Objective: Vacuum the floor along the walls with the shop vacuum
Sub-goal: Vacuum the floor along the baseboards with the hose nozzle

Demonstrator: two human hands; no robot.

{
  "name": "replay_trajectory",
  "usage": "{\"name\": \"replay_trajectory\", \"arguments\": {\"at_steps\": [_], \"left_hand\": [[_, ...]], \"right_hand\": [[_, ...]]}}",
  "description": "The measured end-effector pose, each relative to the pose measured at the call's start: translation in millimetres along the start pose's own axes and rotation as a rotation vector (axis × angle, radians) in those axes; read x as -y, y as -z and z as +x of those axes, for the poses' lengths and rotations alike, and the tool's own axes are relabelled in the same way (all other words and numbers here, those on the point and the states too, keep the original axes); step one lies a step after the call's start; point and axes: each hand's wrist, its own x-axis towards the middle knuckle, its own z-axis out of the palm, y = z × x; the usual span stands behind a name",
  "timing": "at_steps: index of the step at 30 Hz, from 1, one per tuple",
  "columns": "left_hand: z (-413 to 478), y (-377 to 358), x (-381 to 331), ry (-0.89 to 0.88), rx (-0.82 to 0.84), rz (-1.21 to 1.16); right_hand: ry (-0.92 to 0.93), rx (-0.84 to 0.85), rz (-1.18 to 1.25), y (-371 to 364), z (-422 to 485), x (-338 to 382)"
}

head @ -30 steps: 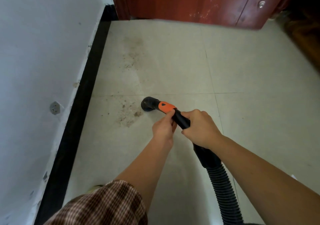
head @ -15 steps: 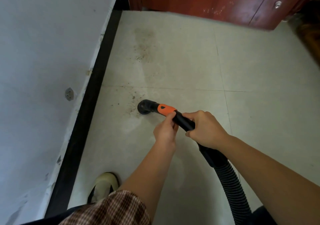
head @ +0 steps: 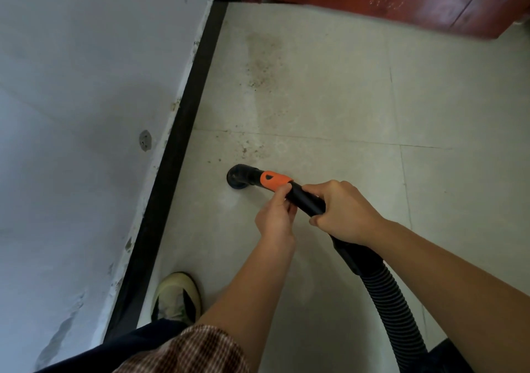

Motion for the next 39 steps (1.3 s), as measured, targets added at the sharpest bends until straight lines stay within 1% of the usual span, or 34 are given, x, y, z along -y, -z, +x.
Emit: {"name": "replay_trajectory", "arguments": {"at_steps": [6,12,21,28,35,39], "left_hand": [[12,9,-15,-0.006,-0.026,-0.008],[23,22,-35,-0.050,-0.026,-0.027],[33,45,-57,-0.081,-0.078,-0.058],[41,47,-69,-0.104,-0.003,0.006],[41,26,-65,-0.057,0.074,0.038],[37,15,-54,-0.021,0.067,0.025]], "right_hand": [[0.025,0.011,-0.011,-9,15,15],[0.058,0.029,-0.033,-19,32,35],[0.109,0.058,-0.065,-35,48,62],[0.079,0.018,-0.081,-39,52,70],[0.018,-0.053,-0.112,-25,46,62],[-0.005,-0.052,-0.091,-16,38,52]]}}
